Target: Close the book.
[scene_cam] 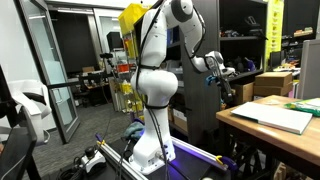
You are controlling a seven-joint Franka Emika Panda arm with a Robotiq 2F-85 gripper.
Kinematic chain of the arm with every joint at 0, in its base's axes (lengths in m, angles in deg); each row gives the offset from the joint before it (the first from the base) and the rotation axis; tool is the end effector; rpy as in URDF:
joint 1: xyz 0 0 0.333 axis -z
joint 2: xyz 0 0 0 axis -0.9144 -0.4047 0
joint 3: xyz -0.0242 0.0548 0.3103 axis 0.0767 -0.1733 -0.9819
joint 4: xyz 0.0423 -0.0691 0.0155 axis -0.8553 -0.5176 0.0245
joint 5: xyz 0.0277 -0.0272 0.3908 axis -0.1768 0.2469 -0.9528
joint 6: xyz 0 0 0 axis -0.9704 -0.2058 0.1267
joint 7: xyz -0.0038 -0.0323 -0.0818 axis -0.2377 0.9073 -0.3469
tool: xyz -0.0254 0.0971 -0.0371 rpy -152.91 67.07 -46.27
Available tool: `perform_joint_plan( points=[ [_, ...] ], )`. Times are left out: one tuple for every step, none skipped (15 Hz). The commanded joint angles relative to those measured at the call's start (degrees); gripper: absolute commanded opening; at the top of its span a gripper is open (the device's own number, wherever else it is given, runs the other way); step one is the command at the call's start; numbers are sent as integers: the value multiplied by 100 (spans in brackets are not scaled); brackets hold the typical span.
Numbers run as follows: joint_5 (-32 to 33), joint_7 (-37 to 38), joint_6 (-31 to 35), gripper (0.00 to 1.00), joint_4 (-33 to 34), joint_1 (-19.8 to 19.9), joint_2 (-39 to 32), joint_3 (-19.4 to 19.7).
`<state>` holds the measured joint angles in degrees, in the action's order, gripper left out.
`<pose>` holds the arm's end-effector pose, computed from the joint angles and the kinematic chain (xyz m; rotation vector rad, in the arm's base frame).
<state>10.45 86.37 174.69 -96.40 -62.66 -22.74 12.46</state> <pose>0.5210 -0.1009 0.2814 2.3227 -1.2497 -0.0210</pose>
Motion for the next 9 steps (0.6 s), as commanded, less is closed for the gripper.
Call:
perform_joint_plan(
  points=[
    [128,231,52,100,369,-131,-282,155],
    [189,239,90,100,449,-137,-364,183],
    [222,246,108,100,520,-142,-436,209],
    [223,215,139,100,583,-140,-514,227],
    [197,142,124,100,647,-137,-586,245],
    [191,106,115,100,711,-141,-671,271],
    [198,72,68,100,779,-150,-750,301],
    [195,28,20,100,839,-158,-819,328],
    [171,-25,-23,100,891,-159,-874,354]
  ],
)
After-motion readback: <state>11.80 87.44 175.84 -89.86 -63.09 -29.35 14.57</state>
